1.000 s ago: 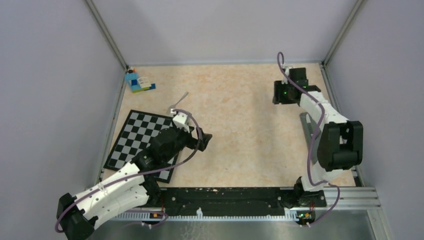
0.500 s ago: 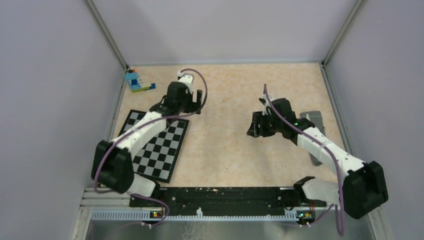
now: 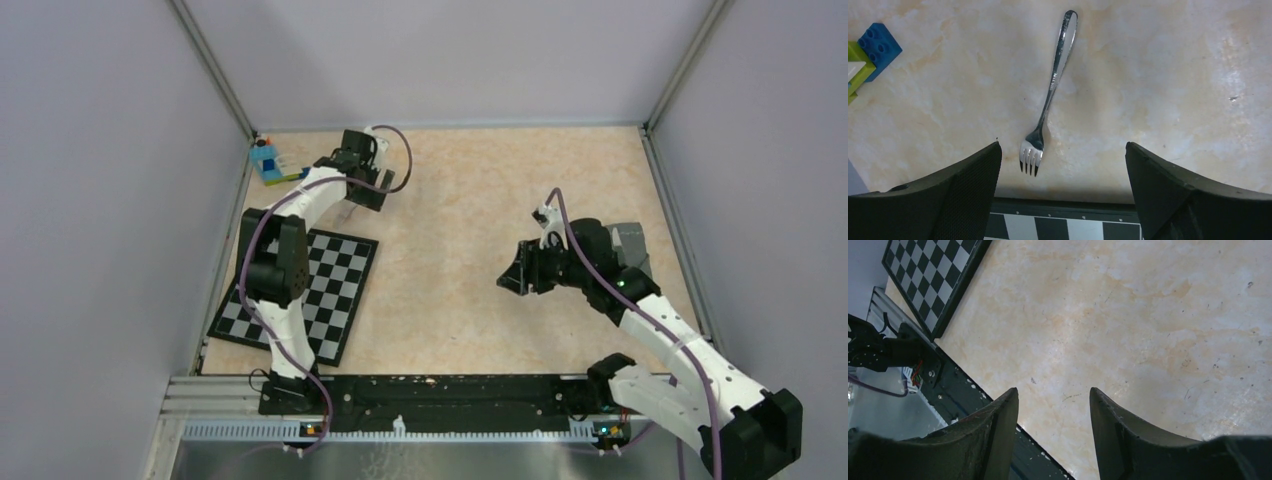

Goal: Fold the napkin into a case and place the utensils inside
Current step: Pick up the fork from the corner of the board.

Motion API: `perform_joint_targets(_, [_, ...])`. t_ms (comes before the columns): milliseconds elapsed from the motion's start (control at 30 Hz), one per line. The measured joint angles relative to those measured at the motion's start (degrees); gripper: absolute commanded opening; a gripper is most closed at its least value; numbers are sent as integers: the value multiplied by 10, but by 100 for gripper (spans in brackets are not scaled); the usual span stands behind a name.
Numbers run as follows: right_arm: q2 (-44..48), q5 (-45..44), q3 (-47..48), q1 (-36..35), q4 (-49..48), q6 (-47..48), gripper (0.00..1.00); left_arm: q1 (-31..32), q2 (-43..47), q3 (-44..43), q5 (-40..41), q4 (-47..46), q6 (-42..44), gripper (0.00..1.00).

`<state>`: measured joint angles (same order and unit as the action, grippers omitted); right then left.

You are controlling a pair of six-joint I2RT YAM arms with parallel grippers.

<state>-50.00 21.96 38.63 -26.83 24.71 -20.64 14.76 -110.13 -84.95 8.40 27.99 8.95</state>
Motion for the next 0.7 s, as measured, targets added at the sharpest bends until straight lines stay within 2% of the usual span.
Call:
perform_joint_targets(267, [-2, 15, 0, 0, -2, 0, 53, -50, -85, -90, -29, 57, 37, 89])
perform_joint_targets(500, [-9, 18, 0, 0, -13, 0, 52, -74, -120, -106, -59, 83, 45, 84])
perform_joint_targets(700, [-20, 18, 0, 0, -14, 0, 52, -72, -129, -106, -70, 92, 48, 66])
